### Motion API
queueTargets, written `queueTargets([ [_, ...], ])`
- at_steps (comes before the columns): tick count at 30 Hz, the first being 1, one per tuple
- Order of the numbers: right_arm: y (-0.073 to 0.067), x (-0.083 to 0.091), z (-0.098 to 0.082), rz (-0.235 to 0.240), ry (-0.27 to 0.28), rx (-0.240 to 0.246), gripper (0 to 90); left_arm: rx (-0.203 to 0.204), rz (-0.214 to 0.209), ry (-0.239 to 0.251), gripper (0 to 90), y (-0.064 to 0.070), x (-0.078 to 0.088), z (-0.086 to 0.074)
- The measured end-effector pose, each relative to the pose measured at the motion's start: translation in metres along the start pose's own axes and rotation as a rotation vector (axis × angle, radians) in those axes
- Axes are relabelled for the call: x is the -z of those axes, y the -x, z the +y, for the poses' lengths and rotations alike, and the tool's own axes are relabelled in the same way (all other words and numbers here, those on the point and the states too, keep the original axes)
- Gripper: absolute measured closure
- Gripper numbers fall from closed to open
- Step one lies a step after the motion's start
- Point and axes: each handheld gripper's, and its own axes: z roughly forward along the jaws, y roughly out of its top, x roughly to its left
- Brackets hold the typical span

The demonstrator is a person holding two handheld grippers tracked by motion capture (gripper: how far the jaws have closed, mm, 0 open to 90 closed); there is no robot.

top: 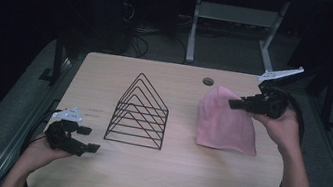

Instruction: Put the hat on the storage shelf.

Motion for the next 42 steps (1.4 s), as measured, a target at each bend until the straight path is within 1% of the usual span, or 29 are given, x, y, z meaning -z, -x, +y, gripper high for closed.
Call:
queueTargets([
  [1, -0.002, 0.002, 0.004, 0.001, 0.007, 0.005, 79.1, -0.005, -0.002, -0.002, 23.1, 0.000, 0.002, 0.002],
  [4, -0.004, 0.005, 0.007, 0.008, 0.017, 0.007, 79.1, -0.017, -0.003, -0.004, 23.1, 0.000, 0.006, 0.007],
  [5, -0.006, 0.007, 0.011, 0.010, 0.025, 0.013, 79.1, -0.010, -0.011, -0.001, 23.1, 0.001, 0.009, 0.010],
  [8, -0.009, 0.009, 0.016, 0.015, 0.037, 0.019, 79.1, -0.017, -0.017, 0.004, 23.1, 0.000, 0.011, 0.014],
  [10, -0.012, 0.011, 0.021, 0.018, 0.040, 0.030, 79.1, -0.030, -0.018, 0.000, 23.1, 0.000, 0.012, 0.018],
  [12, -0.016, 0.011, 0.027, 0.021, 0.049, 0.040, 79.1, -0.028, -0.022, 0.002, 23.1, 0.000, 0.013, 0.021],
  [13, -0.017, 0.011, 0.030, 0.018, 0.051, 0.047, 79.1, -0.033, -0.026, 0.004, 23.1, 0.000, 0.015, 0.023],
  [15, -0.021, 0.012, 0.035, 0.021, 0.057, 0.060, 79.1, -0.033, -0.038, 0.016, 23.1, 0.000, 0.017, 0.026],
  [20, -0.034, 0.015, 0.050, 0.030, 0.069, 0.092, 79.1, -0.038, -0.039, 0.018, 23.1, -0.001, 0.023, 0.034],
  [23, -0.041, 0.018, 0.060, 0.033, 0.071, 0.110, 79.1, -0.047, -0.056, 0.021, 23.1, 0.000, 0.026, 0.039],
  [26, -0.048, 0.019, 0.069, 0.039, 0.075, 0.128, 79.1, -0.061, -0.057, 0.025, 23.1, 0.001, 0.029, 0.046],
  [27, -0.050, 0.019, 0.072, 0.043, 0.076, 0.135, 79.1, -0.058, -0.057, 0.025, 23.1, 0.001, 0.030, 0.048],
  [30, -0.056, 0.019, 0.081, 0.048, 0.076, 0.151, 79.1, -0.073, -0.052, 0.019, 23.1, 0.001, 0.032, 0.055],
  [32, -0.060, 0.018, 0.086, 0.053, 0.074, 0.159, 79.1, -0.073, -0.053, 0.019, 23.1, 0.002, 0.033, 0.059],
  [34, -0.064, 0.017, 0.092, 0.057, 0.073, 0.172, 79.1, -0.083, -0.059, 0.021, 23.1, 0.003, 0.035, 0.063],
  [38, -0.072, 0.014, 0.103, 0.067, 0.073, 0.189, 79.1, -0.083, -0.059, 0.019, 23.1, 0.004, 0.037, 0.068],
  [39, -0.074, 0.014, 0.106, 0.069, 0.074, 0.195, 79.1, -0.088, -0.062, 0.016, 23.1, 0.003, 0.038, 0.070],
  [41, -0.079, 0.012, 0.112, 0.076, 0.074, 0.207, 79.1, -0.089, -0.079, 0.026, 23.1, 0.004, 0.040, 0.073],
  [42, -0.080, 0.012, 0.114, 0.077, 0.074, 0.215, 79.1, -0.091, -0.079, 0.030, 23.1, 0.005, 0.040, 0.074],
])
